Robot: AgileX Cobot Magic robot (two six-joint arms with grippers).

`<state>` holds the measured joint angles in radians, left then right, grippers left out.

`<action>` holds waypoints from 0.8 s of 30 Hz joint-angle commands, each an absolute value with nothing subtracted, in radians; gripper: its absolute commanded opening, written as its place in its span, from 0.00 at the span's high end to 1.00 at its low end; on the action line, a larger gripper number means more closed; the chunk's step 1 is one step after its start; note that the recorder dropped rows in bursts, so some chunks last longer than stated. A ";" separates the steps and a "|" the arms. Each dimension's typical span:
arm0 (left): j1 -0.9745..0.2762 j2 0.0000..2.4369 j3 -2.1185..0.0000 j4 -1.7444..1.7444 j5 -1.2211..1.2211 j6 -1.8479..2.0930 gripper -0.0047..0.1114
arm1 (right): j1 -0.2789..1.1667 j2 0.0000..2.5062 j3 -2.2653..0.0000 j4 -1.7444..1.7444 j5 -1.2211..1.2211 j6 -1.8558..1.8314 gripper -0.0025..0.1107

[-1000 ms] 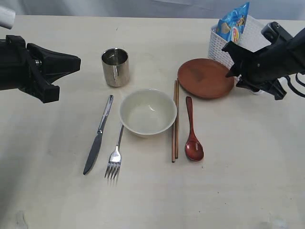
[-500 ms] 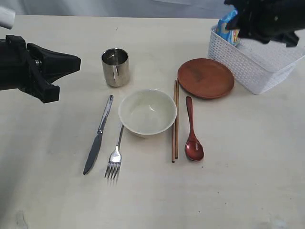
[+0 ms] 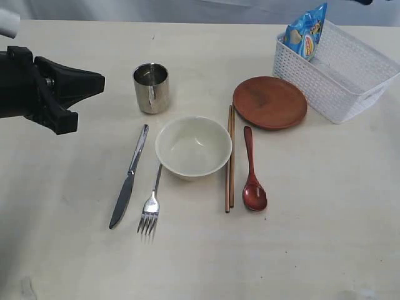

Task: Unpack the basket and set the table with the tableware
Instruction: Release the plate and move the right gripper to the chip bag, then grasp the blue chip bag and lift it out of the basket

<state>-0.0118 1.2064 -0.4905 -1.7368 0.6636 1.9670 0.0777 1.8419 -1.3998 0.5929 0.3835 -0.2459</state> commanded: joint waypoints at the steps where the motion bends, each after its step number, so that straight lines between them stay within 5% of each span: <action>1: -0.009 1.199 -0.485 -1.744 0.661 1.962 0.96 | 0.071 1.959 -1.474 0.578 0.392 -0.180 0.38; 13: -0.009 1.199 -0.485 -1.744 0.661 1.958 0.96 | 0.071 2.150 -1.540 0.578 0.294 -0.085 0.40; 24: -0.009 1.199 -0.485 -1.744 0.661 1.958 0.96 | 0.071 2.127 -1.540 0.580 0.355 -0.083 0.98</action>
